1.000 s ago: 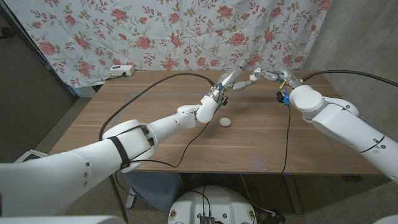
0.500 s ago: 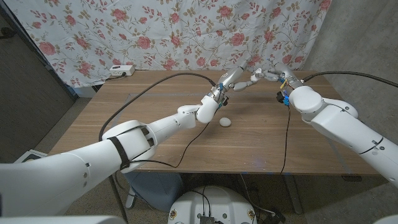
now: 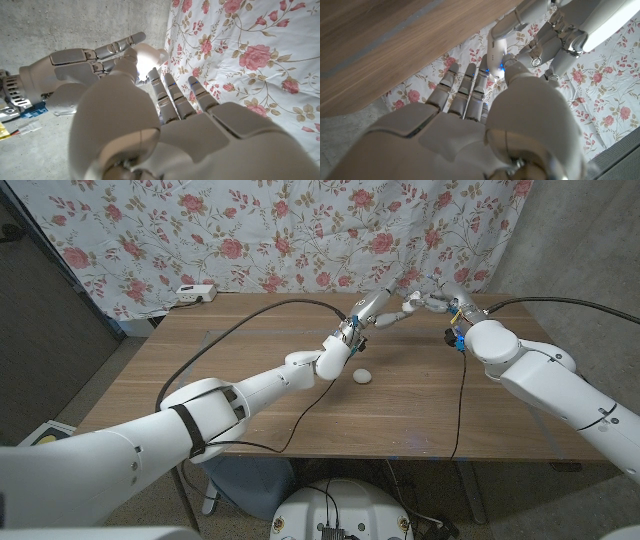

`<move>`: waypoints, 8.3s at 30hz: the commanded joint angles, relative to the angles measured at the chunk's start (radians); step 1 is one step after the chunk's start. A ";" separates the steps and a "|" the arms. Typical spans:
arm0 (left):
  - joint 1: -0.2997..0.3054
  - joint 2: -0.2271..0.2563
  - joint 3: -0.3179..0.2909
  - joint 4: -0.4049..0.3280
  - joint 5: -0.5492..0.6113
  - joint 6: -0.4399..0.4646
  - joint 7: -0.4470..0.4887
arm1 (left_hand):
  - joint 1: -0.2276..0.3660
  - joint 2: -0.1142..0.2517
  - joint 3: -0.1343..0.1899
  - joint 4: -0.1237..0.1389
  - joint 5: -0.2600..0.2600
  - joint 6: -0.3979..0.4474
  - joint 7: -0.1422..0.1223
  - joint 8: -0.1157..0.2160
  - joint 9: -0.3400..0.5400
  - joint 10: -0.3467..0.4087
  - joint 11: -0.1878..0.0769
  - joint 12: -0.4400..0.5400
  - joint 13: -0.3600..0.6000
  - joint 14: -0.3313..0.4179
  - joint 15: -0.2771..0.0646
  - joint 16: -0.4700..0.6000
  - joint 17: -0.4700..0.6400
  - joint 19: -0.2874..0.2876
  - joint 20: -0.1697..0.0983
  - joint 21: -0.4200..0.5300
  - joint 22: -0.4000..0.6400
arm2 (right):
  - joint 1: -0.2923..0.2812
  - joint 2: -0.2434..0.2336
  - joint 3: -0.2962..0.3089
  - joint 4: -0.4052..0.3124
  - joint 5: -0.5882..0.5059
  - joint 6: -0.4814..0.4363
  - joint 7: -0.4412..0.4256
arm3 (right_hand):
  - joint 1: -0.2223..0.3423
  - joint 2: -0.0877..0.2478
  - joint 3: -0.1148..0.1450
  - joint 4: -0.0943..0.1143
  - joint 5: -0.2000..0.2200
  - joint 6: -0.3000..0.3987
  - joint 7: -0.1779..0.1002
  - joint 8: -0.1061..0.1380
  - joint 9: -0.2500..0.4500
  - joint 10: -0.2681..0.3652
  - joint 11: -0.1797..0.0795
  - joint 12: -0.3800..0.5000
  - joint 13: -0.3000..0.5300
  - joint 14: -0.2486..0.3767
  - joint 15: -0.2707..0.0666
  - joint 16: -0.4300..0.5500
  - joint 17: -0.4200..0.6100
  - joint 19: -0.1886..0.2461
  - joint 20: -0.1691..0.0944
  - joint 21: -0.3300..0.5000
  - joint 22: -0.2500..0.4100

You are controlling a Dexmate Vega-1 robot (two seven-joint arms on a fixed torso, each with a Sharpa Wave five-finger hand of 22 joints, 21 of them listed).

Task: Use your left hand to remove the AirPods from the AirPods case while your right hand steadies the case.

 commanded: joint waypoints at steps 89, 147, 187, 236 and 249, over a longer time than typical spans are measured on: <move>0.270 0.132 -0.190 -0.363 -0.126 0.230 -0.101 | -0.351 -0.095 -0.078 0.049 0.007 -0.135 -0.131 0.001 -0.001 -0.318 -0.063 -0.236 -0.059 -0.178 0.047 -0.113 -0.184 -0.054 0.005 0.004 0.009 | -0.170 0.175 0.224 0.225 0.463 0.405 0.070 | 0.148 0.031 -0.008 0.013 0.007 0.221 -0.031 0.008 0.020 -0.047 -0.092 0.159 0.147 0.457 -0.185 0.048 0.088 0.682 -0.284 0.354 0.012; 0.301 0.137 -0.260 -0.417 -0.199 0.268 -0.093 | -0.408 -0.063 -0.041 0.031 0.011 0.321 -0.196 0.124 0.005 -0.247 -0.059 -0.260 -0.092 -0.140 0.044 -0.101 -0.241 -0.042 0.015 0.008 0.008 | -0.236 0.097 0.212 0.230 0.493 0.460 0.141 | 0.169 0.026 -0.027 0.022 0.032 0.459 -0.033 0.060 0.051 -0.031 -0.078 0.190 0.105 0.474 -0.178 -0.013 0.163 0.636 -0.280 0.408 0.010; 0.294 0.128 -0.275 -0.392 -0.237 0.216 -0.098 | -0.419 -0.042 -0.014 0.020 0.014 0.432 -0.194 0.123 0.006 -0.251 -0.049 -0.278 -0.093 -0.147 0.054 -0.101 -0.251 -0.045 0.026 0.007 0.009 | -0.210 0.080 0.193 0.245 0.555 0.407 0.174 | 0.177 0.044 -0.033 0.028 0.040 0.602 -0.083 0.058 0.070 -0.074 -0.077 0.227 0.133 0.495 -0.181 -0.059 0.204 0.611 -0.280 0.464 0.009; 0.367 0.357 -0.380 -0.974 -0.141 0.609 -0.388 | -0.396 -0.032 0.036 0.001 0.030 0.505 -0.181 0.027 0.009 -0.210 -0.046 -0.301 -0.093 -0.272 0.125 -0.104 -0.268 -0.134 0.071 -0.007 0.008 | -0.107 0.091 0.112 0.281 0.516 0.407 0.215 | 0.177 0.041 -0.033 0.027 0.048 0.577 -0.076 0.020 0.075 -0.077 -0.079 0.236 0.130 0.508 -0.180 -0.083 0.223 0.599 -0.281 0.496 0.009; 0.260 0.453 -0.340 -1.250 -0.028 1.004 -0.695 | -0.416 -0.017 0.047 0.011 0.033 0.422 -0.148 -0.003 0.011 -0.179 -0.033 -0.296 -0.084 -0.264 0.163 -0.098 -0.268 -0.128 0.092 -0.001 0.007 | -0.107 0.125 0.098 0.304 0.501 0.473 0.233 | 0.177 0.040 -0.034 0.027 0.049 0.580 -0.079 0.015 0.077 -0.077 -0.081 0.238 0.129 0.510 -0.182 -0.089 0.228 0.591 -0.281 0.503 0.008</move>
